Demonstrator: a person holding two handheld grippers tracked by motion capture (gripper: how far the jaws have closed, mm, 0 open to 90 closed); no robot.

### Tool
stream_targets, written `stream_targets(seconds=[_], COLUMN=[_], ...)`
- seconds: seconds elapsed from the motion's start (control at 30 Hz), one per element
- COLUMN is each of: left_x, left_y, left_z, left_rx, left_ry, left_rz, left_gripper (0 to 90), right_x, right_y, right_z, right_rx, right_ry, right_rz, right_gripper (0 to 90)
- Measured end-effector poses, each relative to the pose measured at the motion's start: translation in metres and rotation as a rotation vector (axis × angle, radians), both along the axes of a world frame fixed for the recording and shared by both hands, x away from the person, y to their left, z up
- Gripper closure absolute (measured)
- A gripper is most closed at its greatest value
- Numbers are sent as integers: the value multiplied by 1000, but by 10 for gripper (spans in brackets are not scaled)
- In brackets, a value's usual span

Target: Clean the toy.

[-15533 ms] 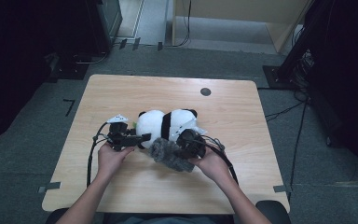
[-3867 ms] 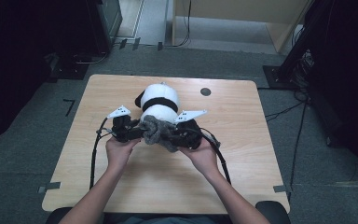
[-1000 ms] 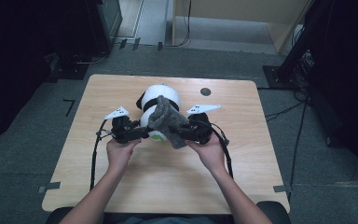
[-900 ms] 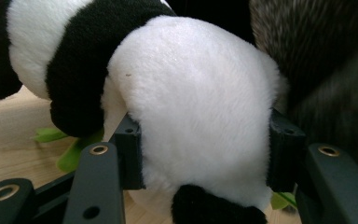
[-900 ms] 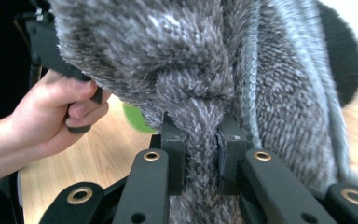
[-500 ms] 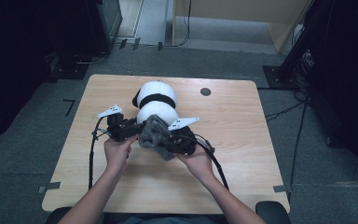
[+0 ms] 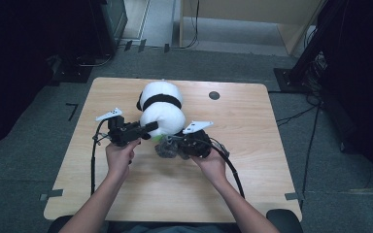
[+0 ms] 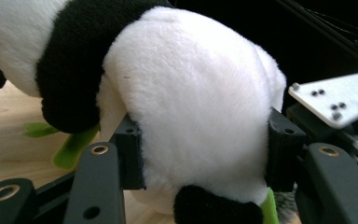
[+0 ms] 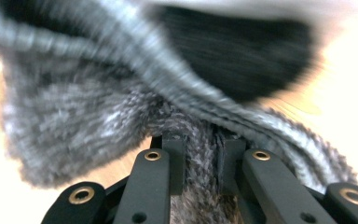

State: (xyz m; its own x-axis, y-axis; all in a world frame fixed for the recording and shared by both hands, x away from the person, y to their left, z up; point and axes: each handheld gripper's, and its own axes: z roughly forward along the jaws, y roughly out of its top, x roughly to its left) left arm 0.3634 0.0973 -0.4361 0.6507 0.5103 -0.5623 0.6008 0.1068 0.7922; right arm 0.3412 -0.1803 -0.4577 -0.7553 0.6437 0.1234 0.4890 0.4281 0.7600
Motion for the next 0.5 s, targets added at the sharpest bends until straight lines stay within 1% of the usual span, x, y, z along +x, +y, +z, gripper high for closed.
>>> stream_targets(seconds=[0.13, 0.17, 0.23, 0.3, 0.37, 0.5], left_x=[0, 0, 1, 1, 1, 1], left_y=[-1, -1, 0, 0, 0, 0], left_z=[-1, -1, -2, -2, -3, -4], left_rx=[11, 17, 26, 31, 36, 39], left_ry=[0, -1, -3, -2, 0, 1], left_rz=[-10, -13, -24, -32, -36, -49], left_gripper=[449, 449, 449, 448, 448, 447], right_x=[5, 7, 11, 13, 15, 18], right_y=[-9, -11, -18, -24, -29, -37], right_z=[-1, -1, -2, -3, -2, -1], right_rx=[-11, -16, -18, -9, -5, -4], right_ry=[7, 3, 14, 32, 39, 42], right_rz=[-31, -39, -65, -86, -104, -127], right_gripper=[785, 785, 785, 786, 785, 785])
